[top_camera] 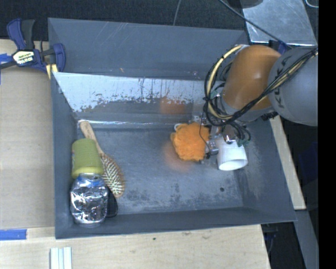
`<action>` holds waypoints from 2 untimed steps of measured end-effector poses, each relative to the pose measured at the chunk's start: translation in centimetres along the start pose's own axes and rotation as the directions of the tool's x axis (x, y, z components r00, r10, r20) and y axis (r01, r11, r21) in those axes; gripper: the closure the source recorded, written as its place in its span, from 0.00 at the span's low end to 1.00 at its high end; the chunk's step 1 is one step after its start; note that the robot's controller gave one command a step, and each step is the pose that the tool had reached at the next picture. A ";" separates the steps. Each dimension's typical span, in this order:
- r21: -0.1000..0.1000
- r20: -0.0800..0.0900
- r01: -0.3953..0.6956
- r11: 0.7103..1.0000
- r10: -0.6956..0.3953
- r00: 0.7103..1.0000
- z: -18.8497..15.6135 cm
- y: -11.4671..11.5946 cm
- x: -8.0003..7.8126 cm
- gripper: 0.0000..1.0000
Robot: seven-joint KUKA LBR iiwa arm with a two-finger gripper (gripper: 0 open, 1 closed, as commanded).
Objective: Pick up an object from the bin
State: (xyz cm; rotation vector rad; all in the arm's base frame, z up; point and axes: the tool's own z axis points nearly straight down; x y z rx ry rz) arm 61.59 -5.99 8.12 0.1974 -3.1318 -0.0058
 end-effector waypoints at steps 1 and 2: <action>0.002 0.005 -0.002 1.000 0.002 1.000 -0.3 -0.4 -0.1 1.00; 0.003 0.019 -0.088 0.996 0.088 0.996 -18.1 0.9 1.5 1.00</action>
Offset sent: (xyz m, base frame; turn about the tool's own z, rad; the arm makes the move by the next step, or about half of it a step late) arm 0.0000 0.0000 0.0000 0.0000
